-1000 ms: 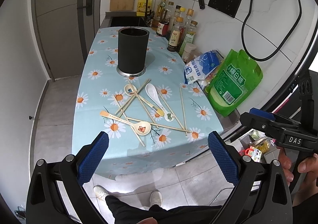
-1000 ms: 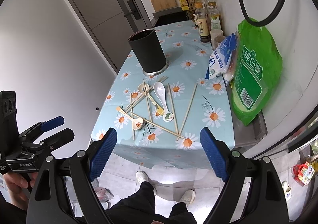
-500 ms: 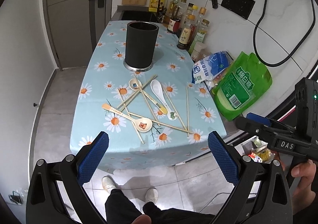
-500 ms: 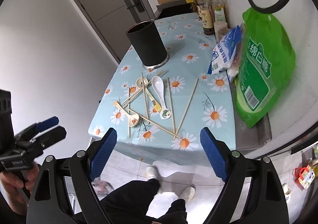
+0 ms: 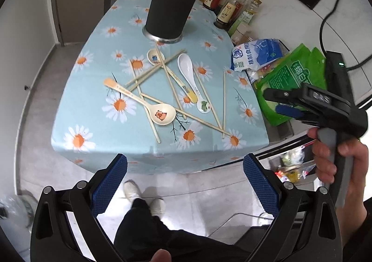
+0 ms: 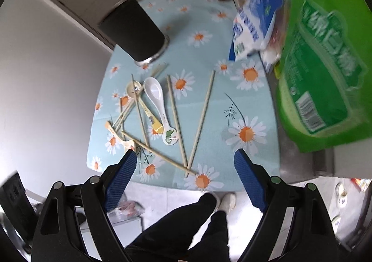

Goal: Organize utensils
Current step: 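Lower the right gripper onto a bamboo chopstick and close it while the left tool approaches the wooden spoon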

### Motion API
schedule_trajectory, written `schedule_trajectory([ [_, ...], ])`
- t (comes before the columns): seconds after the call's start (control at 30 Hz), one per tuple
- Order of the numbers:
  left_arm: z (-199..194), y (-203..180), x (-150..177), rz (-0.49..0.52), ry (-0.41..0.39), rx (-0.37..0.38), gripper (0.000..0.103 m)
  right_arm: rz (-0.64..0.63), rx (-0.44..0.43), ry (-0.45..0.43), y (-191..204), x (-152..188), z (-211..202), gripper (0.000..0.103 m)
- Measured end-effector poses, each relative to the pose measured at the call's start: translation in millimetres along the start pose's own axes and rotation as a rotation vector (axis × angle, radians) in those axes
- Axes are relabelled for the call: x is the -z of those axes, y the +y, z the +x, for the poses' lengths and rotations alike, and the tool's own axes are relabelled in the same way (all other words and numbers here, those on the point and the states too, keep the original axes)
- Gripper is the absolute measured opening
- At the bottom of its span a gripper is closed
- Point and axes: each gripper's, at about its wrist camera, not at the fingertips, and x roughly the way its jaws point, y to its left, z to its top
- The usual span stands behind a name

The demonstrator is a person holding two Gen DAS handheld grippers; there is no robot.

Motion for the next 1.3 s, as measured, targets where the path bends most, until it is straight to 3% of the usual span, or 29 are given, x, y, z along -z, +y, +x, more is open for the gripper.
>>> schedule_trajectory([
  [0.27, 21, 23, 0, -0.104, 0.016, 0.056, 0.096, 0.052, 0.040, 0.159, -5, -39, 54, 0.075],
  [0.33, 30, 27, -1, -0.121, 0.041, 0.100, 0.096, 0.054, 0.071, 0.221, -4, -47, 71, 0.063],
  [0.53, 41, 39, -6, -0.178, 0.036, 0.095, 0.096, 0.050, 0.159, 0.332, 6, -64, 105, 0.061],
  [0.63, 43, 50, -9, -0.216, 0.031, 0.103, 0.096, 0.037, 0.221, 0.351, 14, -69, 114, 0.049],
  [0.9, 50, 83, -26, -0.293, 0.046, 0.101, 0.096, 0.092, 0.332, 0.388, 17, -76, 132, 0.030],
  [1.3, 55, 121, -49, -0.351, 0.042, 0.142, 0.096, 0.122, 0.445, 0.339, 46, -65, 146, 0.023],
])
